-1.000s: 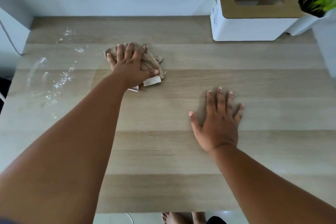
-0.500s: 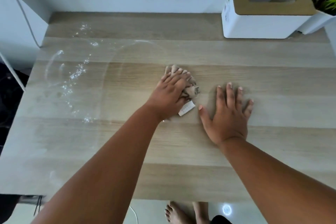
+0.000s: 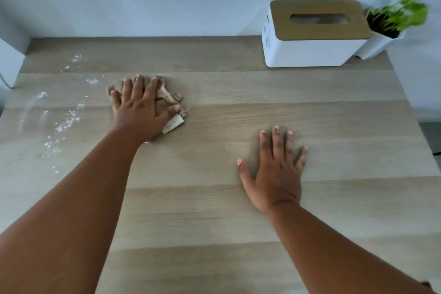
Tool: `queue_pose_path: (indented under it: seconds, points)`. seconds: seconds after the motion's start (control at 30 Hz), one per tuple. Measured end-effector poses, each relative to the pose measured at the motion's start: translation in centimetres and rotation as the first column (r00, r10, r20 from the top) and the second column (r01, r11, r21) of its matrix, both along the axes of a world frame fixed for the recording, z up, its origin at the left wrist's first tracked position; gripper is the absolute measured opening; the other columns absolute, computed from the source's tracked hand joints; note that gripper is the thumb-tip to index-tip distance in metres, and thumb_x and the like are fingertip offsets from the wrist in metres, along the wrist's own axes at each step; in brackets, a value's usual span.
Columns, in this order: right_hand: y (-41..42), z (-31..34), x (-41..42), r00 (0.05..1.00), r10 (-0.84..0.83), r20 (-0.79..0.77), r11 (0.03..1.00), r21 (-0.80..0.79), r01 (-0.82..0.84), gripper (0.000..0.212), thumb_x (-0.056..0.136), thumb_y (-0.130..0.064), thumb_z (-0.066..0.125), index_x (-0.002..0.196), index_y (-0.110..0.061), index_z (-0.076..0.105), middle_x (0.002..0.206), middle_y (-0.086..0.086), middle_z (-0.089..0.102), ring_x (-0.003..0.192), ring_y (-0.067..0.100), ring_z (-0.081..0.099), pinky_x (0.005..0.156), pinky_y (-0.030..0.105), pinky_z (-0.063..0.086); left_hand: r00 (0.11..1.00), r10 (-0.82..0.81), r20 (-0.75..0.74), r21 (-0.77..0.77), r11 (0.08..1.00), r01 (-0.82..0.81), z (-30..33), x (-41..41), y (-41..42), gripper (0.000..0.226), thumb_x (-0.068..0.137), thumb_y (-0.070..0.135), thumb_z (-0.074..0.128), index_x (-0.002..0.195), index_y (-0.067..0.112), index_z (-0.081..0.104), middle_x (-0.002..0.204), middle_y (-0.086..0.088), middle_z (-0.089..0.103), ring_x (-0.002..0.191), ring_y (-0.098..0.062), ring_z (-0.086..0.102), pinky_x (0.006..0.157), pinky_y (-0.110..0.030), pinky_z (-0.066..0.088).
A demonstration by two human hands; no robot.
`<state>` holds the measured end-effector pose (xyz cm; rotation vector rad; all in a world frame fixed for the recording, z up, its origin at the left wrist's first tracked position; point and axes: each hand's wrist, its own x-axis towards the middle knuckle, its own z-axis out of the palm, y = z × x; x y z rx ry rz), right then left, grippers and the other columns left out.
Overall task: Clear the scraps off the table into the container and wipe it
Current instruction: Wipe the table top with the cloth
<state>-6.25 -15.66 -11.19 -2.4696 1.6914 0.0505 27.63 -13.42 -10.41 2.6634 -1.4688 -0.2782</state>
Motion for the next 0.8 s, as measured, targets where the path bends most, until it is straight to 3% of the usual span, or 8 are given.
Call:
queue_pose_path:
  seconds: [0.13,0.27,0.37,0.47,0.57,0.73,0.8]
  points:
    - [-0.3,0.0,0.1,1.000,-0.001,-0.012,1.000,0.016,0.001,0.091,0.090,-0.075,0.024,0.164,-0.022,0.019,0.174,0.008,0.003,0.160,0.034,-0.007,0.122,0.067,-0.001,0.998,-0.057,0.040,0.048,0.997,0.055,-0.2,0.1,-6.6,0.109,0.070,0.103,0.018,0.161,0.043,0.011,0.173,-0.008,0.007,0.159,-0.036,-0.001,0.122,-0.067,-0.003]
    - [-0.3,-0.2,0.0,1.000,-0.002,0.001,1.000,0.014,0.002,0.090,0.090,-0.075,0.026,0.163,-0.022,0.021,0.174,0.008,0.005,0.160,0.034,-0.006,0.122,0.067,0.000,0.975,-0.220,-0.016,0.016,0.975,0.221,0.1,-1.7,-9.7,0.119,0.066,0.101,0.024,0.163,0.034,0.015,0.173,-0.007,0.008,0.159,-0.032,0.001,0.125,-0.060,-0.003]
    - [-0.4,-0.2,-0.2,1.000,-0.004,0.010,1.000,-0.003,0.004,0.090,0.090,-0.075,0.027,0.163,-0.021,0.024,0.174,0.008,0.008,0.160,0.034,-0.002,0.122,0.068,0.001,0.923,-0.377,-0.073,-0.022,0.926,0.376,0.5,-4.4,-10.2,0.109,0.071,0.092,0.029,0.162,0.034,0.023,0.173,-0.006,0.012,0.160,-0.030,0.004,0.127,-0.054,-0.002]
    - [-0.5,-0.2,-0.2,1.000,-0.003,0.002,1.000,-0.017,0.003,0.090,0.091,-0.075,0.026,0.162,-0.020,0.025,0.173,0.009,0.011,0.160,0.035,0.001,0.122,0.068,0.003,0.866,-0.498,-0.043,-0.033,0.867,0.497,0.1,-8.5,-9.5,0.085,0.089,0.078,0.044,0.161,0.036,0.026,0.173,-0.005,0.014,0.160,-0.028,0.004,0.128,-0.049,-0.002]
    - [-0.4,-0.2,-0.3,1.000,0.000,-0.015,1.000,-0.016,0.000,0.089,0.092,-0.075,0.024,0.163,-0.021,0.022,0.174,0.007,0.007,0.160,0.034,-0.003,0.123,0.066,0.002,0.821,-0.570,-0.013,-0.107,0.817,0.566,-0.6,-12.2,-6.6,0.074,0.095,0.065,0.052,0.159,0.033,0.035,0.171,-0.003,0.023,0.160,-0.025,0.011,0.128,-0.047,0.001]
    - [-0.1,0.1,-0.2,1.000,0.000,-0.012,1.000,-0.001,0.000,0.090,0.092,-0.076,0.019,0.165,-0.023,0.018,0.174,0.005,0.002,0.160,0.031,-0.007,0.124,0.066,0.001,0.730,-0.684,0.016,-0.164,0.718,0.676,-0.6,-10.8,-0.4,0.070,0.096,0.065,0.041,0.155,0.026,0.046,0.166,-0.004,0.032,0.158,-0.025,0.020,0.128,-0.051,0.013]
    - [0.0,0.3,0.0,1.000,-0.002,-0.002,1.000,0.006,0.002,0.089,0.092,-0.076,0.021,0.164,-0.023,0.021,0.174,0.005,0.003,0.160,0.032,-0.005,0.123,0.066,0.002,0.740,-0.671,0.035,-0.176,0.725,0.666,-0.4,-7.8,1.2,0.070,0.097,0.063,0.041,0.153,0.023,0.048,0.165,-0.006,0.035,0.156,-0.028,0.023,0.127,-0.052,0.016]
